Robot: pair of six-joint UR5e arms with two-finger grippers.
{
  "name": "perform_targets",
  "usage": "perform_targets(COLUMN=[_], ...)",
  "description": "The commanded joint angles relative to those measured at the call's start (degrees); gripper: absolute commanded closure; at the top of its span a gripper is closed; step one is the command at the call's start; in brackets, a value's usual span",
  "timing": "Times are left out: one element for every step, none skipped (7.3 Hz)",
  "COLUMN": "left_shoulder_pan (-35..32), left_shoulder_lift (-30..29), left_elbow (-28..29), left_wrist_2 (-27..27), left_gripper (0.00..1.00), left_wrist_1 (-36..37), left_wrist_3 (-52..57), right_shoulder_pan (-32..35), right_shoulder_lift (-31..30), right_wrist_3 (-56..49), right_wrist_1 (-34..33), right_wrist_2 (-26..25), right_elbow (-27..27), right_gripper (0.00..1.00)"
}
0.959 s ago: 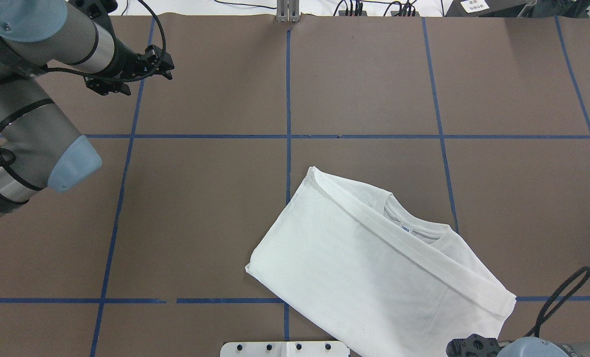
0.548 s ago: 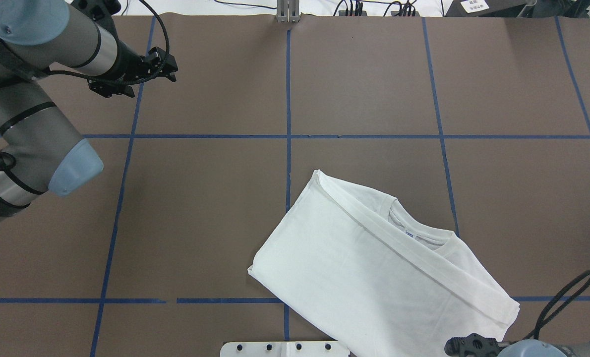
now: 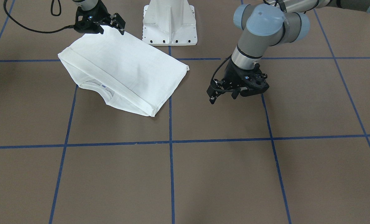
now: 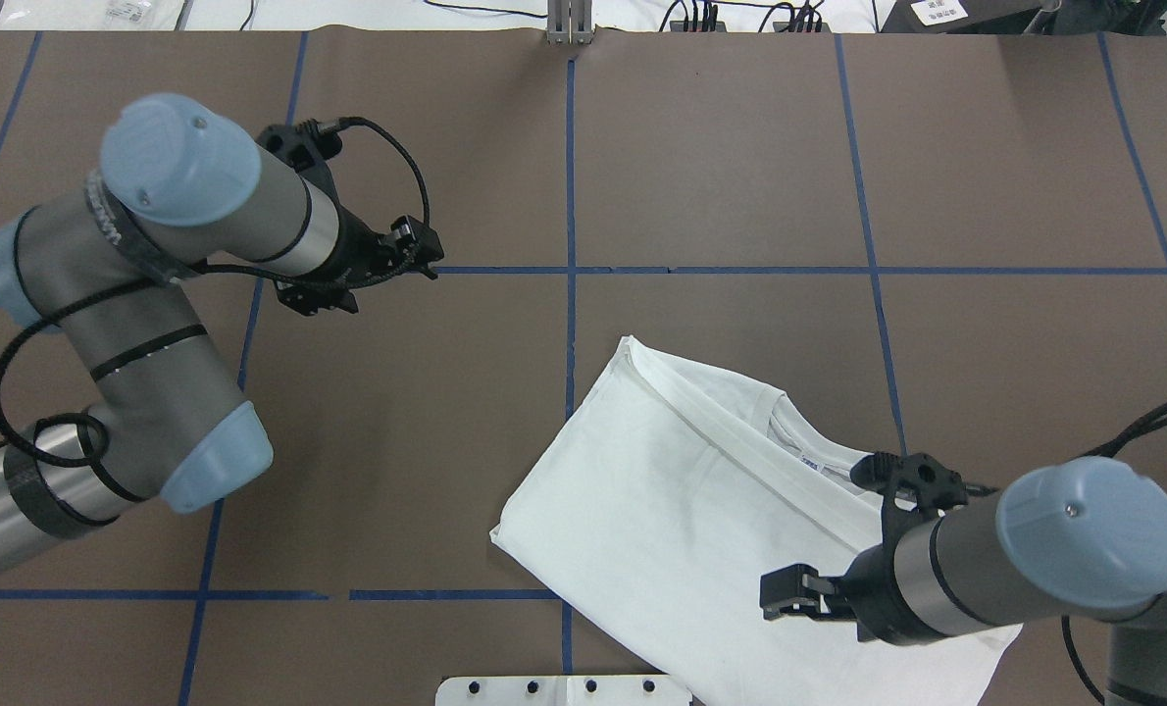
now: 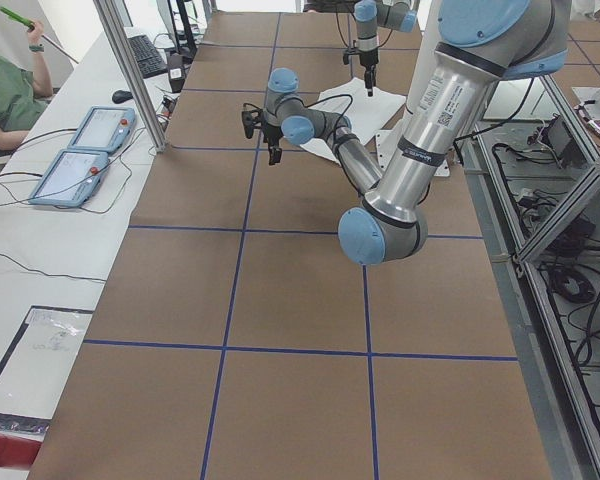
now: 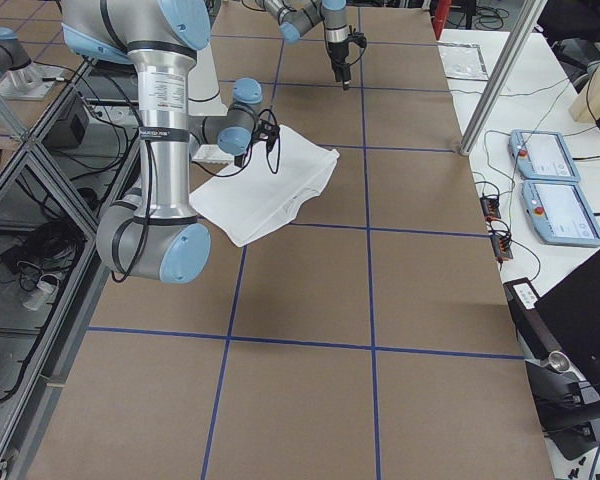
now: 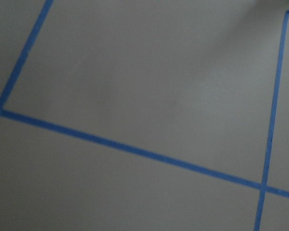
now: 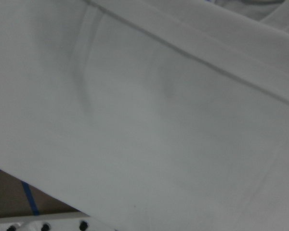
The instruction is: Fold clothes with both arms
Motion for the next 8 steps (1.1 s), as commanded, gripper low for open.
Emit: perform_targets(left_shoulder_pan=[9.34,12.59,15.67,17.61,17.89,20.25,21.14,21.06], left_shoulder_lift=[-1.43,-1.79,-2.32,-2.41,-2.24,-1.54,-1.88,-1.79], left_elbow=[-0.49,-0.49,-0.05,1.08,1.18,1.36,2.06,2.15], left_wrist_2=[0.38,0.47,0.99,4.21,4.6,4.69,4.69,4.69], left_gripper=[0.0,0.0,0.01,0.02,0.04,0.06,0.11,0.16], left_wrist_1=[-0.14,-0.22,-0.31,-0.4,0.04,0.13,-0.22,-0.22], left_wrist_3=[-12.67,-17.25,-20.43,-21.5,-21.78,-22.04,-24.48,-24.59], right_shoulder_pan=[10.8,13.45,14.95,15.4,15.41,15.41,15.58,15.67], right_shoulder_lift=[2.71,3.5,4.64,5.17,5.44,5.44,5.44,5.44], right_wrist_3=[-7.94,-10.24,-10.26,-10.27,-10.27,-10.27,-10.27,-10.27], right_wrist_1=[0.05,0.05,0.05,0.05,0.05,0.05,0.05,0.05], right_wrist_2=[3.72,4.51,5.04,5.14,5.14,5.14,5.14,5.14], right_elbow=[-0.53,-0.62,-0.88,-0.88,-0.88,-0.97,-0.97,-0.97], right_gripper=[0.0,0.0,0.0,0.0,0.0,0.0,0.0,0.0])
